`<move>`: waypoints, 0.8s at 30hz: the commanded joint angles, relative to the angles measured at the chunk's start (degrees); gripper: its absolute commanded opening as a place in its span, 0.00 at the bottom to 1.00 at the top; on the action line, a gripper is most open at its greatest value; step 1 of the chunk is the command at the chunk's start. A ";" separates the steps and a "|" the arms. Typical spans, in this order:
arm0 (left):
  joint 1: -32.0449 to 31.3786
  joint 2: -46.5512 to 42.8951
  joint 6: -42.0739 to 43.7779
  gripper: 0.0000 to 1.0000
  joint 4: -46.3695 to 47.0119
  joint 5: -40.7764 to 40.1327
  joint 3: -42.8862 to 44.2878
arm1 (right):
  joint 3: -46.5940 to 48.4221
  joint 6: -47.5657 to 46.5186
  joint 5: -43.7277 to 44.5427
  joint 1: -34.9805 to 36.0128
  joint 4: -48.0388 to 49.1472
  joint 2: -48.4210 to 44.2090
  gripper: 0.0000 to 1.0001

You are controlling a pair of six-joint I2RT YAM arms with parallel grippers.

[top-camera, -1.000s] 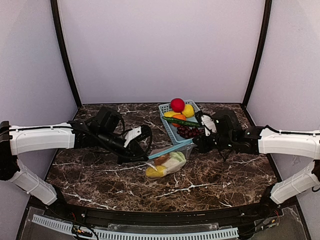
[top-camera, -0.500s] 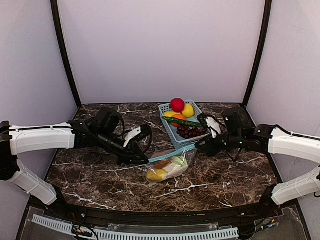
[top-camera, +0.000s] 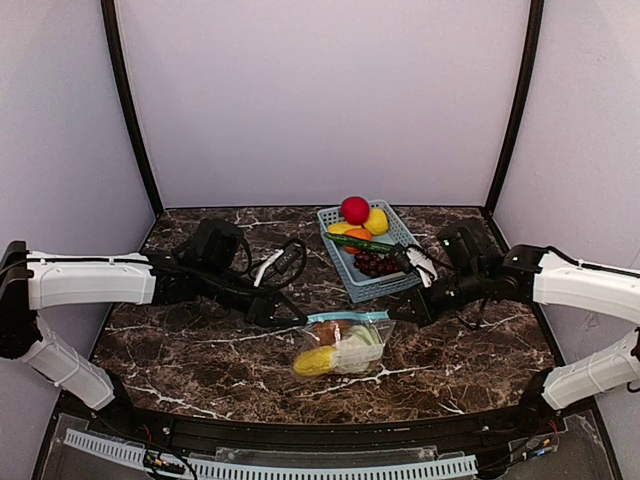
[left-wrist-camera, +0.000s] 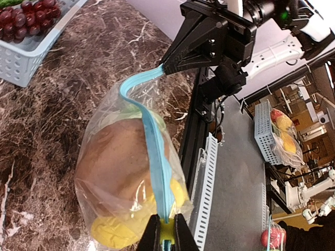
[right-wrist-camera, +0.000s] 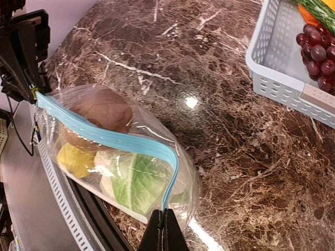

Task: Place the food in the zip-top bag and seal the zipper
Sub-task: Place the zipper food storage bag at the center of the board.

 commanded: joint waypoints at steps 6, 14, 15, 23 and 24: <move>1.99 4.15 -0.70 0.02 4.37 -13.44 -2.28 | 5.18 5.97 13.93 -0.24 1.92 7.76 0.00; 2.24 7.81 1.61 0.22 5.93 -24.59 0.42 | 8.58 6.14 18.33 -0.24 3.49 12.13 0.12; 2.23 7.73 1.69 0.25 5.62 -27.25 0.53 | 8.68 6.18 18.72 -0.25 3.75 12.19 0.17; 4.16 3.37 1.81 0.65 4.67 -37.76 -0.52 | 7.67 6.22 20.52 -0.31 5.64 10.98 0.70; 5.33 2.86 1.49 0.68 4.71 -37.48 -0.74 | 7.62 6.24 20.97 -0.37 5.92 10.81 0.76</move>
